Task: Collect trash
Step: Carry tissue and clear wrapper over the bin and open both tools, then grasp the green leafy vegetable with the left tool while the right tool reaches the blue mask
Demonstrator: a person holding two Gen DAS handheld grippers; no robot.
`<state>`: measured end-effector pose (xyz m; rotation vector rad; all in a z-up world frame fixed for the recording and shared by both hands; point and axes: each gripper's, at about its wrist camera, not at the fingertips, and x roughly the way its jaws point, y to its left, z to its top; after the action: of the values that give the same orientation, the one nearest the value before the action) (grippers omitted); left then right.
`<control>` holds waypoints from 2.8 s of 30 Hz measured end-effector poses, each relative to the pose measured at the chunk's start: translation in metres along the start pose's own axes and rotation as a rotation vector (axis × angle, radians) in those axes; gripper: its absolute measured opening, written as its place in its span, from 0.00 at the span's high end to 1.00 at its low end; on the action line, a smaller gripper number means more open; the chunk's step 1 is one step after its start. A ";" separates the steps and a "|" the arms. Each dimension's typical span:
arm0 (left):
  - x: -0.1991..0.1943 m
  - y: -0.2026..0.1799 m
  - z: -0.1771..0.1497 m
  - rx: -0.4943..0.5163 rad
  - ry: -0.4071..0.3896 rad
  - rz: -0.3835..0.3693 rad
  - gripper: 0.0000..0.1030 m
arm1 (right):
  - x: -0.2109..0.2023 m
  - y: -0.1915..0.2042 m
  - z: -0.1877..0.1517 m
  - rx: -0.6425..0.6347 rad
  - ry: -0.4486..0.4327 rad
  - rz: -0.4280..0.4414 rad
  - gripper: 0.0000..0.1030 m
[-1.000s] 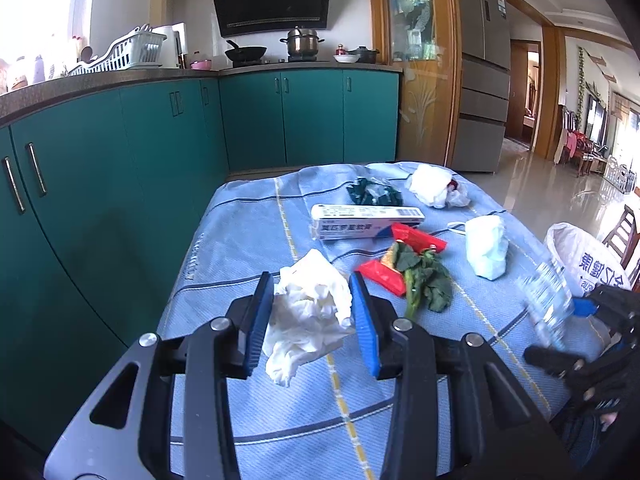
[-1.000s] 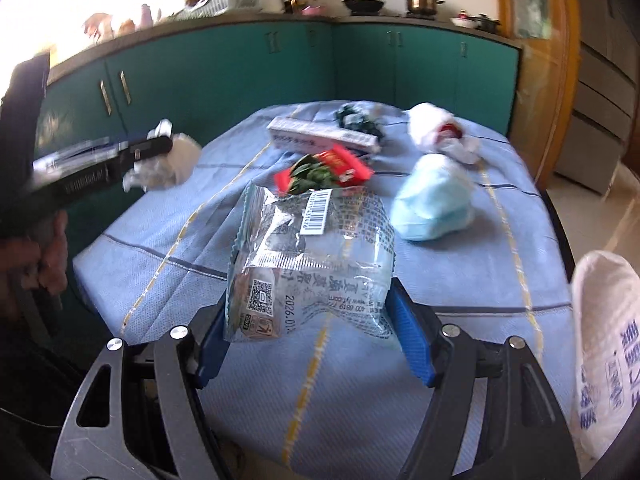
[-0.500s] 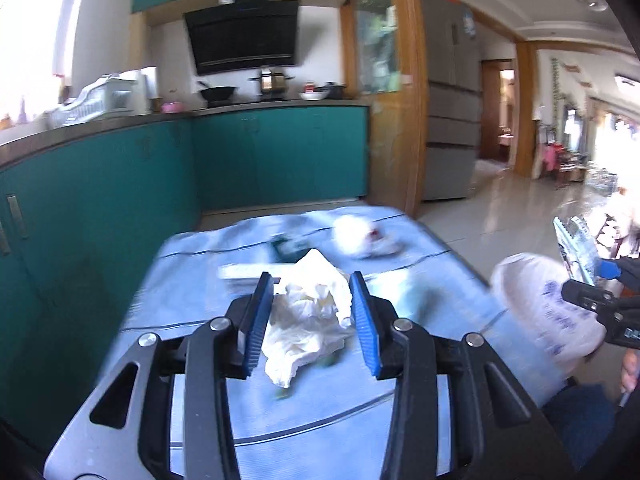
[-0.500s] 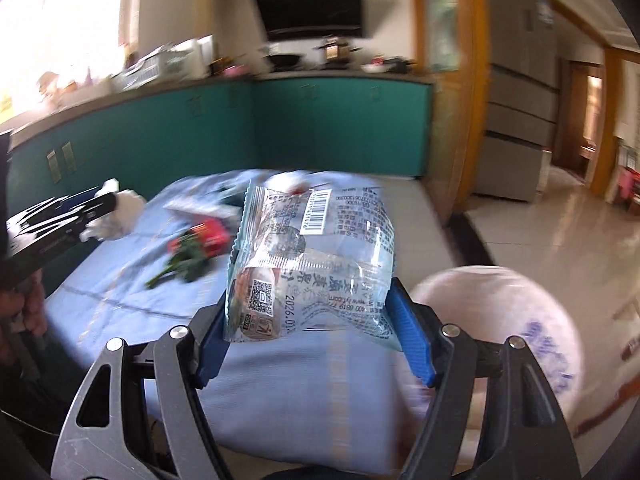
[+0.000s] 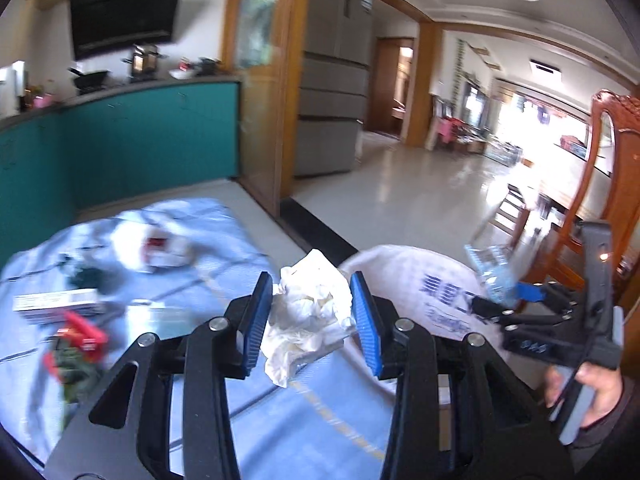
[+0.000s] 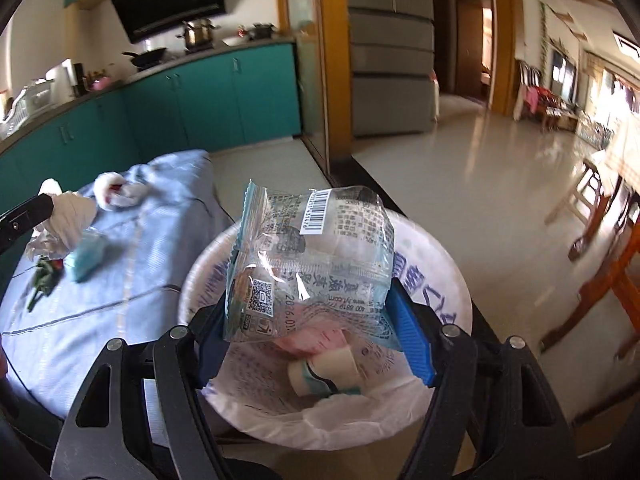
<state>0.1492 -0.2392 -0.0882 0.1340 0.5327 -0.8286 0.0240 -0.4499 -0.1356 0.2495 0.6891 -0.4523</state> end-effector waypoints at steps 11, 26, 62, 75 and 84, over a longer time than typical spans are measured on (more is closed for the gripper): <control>0.071 -0.051 -0.006 0.034 0.075 -0.181 0.39 | -0.012 -0.014 -0.006 0.010 -0.041 -0.063 0.15; -0.011 0.069 -0.013 0.114 0.019 0.268 0.16 | -0.018 0.051 0.024 -0.068 -0.103 0.094 0.12; -0.061 0.216 -0.083 -0.154 0.177 0.448 0.16 | 0.070 0.295 0.002 -0.426 0.139 0.433 0.65; -0.041 0.214 -0.094 -0.145 0.253 0.415 0.33 | 0.064 0.295 0.003 -0.459 0.068 0.351 0.40; -0.041 0.210 -0.097 -0.171 0.243 0.265 0.87 | 0.064 0.292 0.004 -0.444 0.065 0.348 0.37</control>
<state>0.2420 -0.0391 -0.1706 0.1456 0.7930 -0.5082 0.2099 -0.2158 -0.1532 -0.0377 0.7732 0.0466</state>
